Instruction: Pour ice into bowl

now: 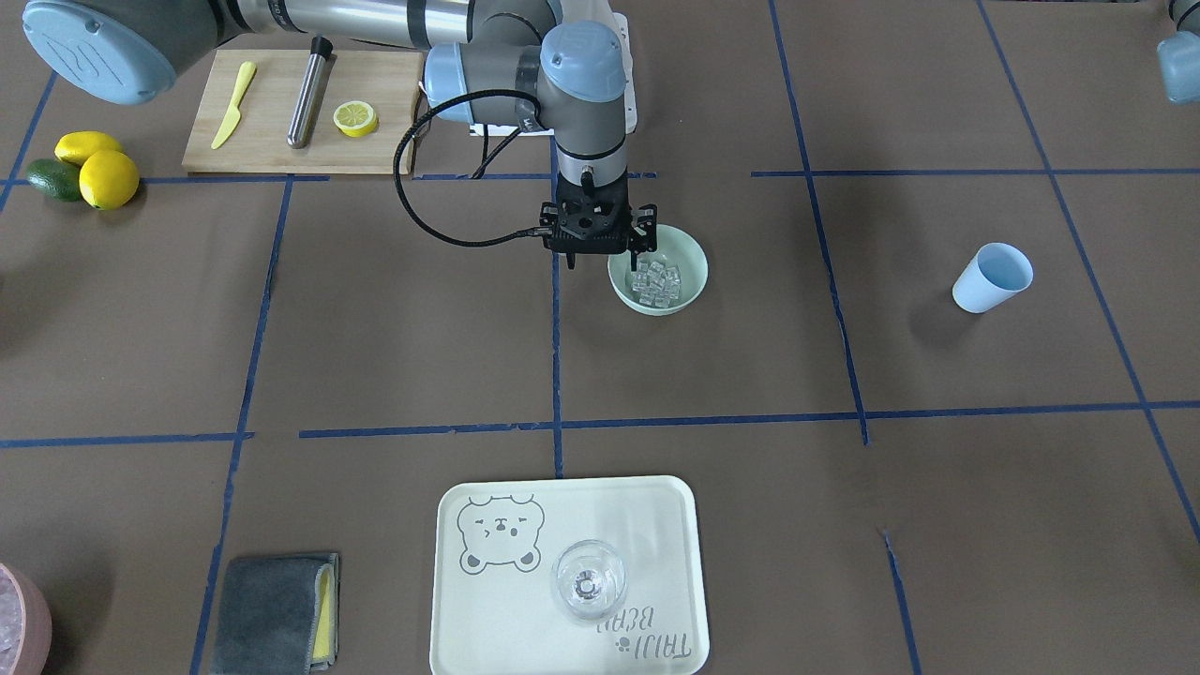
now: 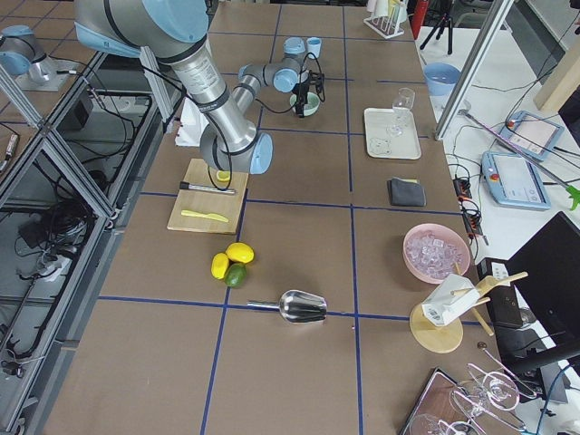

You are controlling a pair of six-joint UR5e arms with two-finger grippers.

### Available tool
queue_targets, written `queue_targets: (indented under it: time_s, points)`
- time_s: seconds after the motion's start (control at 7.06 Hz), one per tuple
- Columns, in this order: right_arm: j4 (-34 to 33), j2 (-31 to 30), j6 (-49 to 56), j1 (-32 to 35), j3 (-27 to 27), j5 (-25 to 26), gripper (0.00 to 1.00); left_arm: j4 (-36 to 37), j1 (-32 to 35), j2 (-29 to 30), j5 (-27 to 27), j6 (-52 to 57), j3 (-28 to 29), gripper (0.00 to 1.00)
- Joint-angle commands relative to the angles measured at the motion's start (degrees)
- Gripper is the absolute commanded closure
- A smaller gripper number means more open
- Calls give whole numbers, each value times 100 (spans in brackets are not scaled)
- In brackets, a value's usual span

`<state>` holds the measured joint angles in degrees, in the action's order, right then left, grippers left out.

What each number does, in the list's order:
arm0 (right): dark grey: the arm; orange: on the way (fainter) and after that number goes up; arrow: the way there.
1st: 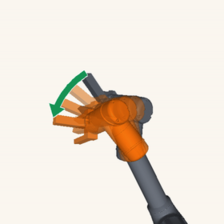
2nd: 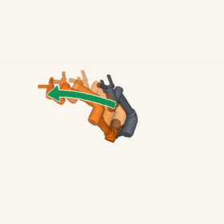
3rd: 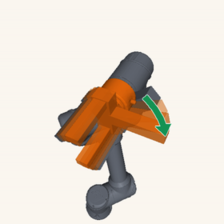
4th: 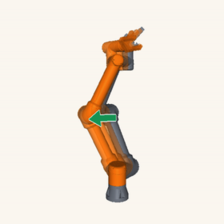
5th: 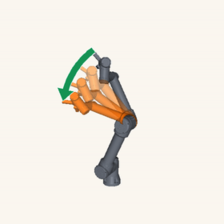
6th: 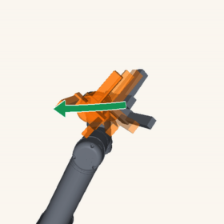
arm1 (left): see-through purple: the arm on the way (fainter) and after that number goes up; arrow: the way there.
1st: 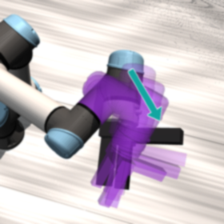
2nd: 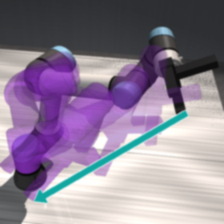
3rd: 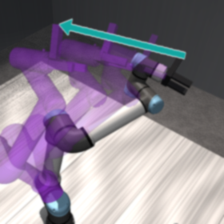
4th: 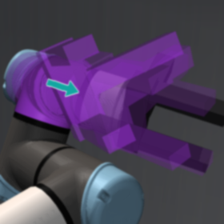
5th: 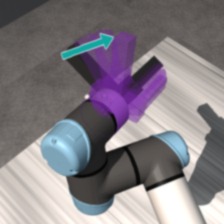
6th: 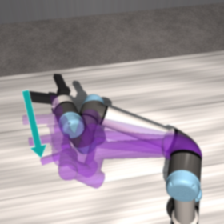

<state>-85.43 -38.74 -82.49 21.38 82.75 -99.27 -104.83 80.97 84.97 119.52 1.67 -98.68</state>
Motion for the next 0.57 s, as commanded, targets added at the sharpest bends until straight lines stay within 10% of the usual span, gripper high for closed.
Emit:
queue_targets:
  time_s: [0.0, 0.42]
  points:
    - [-115, 33, 355, -2, -171, -250, 15, -2, 6, 11, 1, -78, -11, 0]
    - [-71, 340, 338, -2, -521, -251, 19, -20, 15, -15, 1, -105, -37, 0]
